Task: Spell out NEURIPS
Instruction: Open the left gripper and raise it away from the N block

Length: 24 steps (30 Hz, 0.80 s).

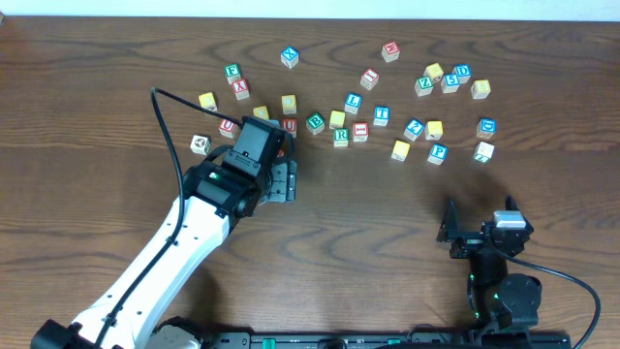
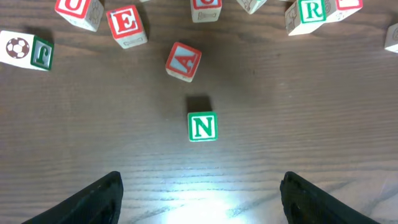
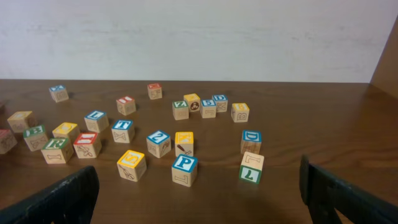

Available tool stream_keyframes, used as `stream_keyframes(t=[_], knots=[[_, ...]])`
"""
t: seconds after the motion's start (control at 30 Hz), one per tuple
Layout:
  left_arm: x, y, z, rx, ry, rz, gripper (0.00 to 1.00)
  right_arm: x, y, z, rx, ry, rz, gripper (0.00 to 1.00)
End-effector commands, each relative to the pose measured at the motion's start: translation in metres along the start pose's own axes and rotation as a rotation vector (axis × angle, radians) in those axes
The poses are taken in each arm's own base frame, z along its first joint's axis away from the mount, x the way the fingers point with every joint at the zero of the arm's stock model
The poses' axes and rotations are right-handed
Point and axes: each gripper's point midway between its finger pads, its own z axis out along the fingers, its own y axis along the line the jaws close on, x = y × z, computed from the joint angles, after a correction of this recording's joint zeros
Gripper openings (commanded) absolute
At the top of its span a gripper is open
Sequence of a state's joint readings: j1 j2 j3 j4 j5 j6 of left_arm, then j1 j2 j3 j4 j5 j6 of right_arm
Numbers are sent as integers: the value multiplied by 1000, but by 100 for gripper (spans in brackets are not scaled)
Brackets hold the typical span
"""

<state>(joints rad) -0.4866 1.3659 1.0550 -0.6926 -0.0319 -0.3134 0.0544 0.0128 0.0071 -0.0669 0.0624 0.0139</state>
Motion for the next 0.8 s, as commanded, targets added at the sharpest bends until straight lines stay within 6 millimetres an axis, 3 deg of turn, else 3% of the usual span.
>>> stream_keyframes(t=[0.0, 0.2, 0.6, 0.77], knots=[[-2, -7, -8, 38, 5, 29, 80, 1, -1, 0, 5, 1, -8, 99], [4, -17, -10, 95, 39, 40, 80, 1, -1, 0, 5, 1, -8, 99], [-18, -23, -26, 113, -18, 38, 80, 1, -1, 0, 5, 1, -8, 99], [-20, -17, -25, 79, -32, 36, 80, 1, -1, 0, 5, 1, -8, 99]])
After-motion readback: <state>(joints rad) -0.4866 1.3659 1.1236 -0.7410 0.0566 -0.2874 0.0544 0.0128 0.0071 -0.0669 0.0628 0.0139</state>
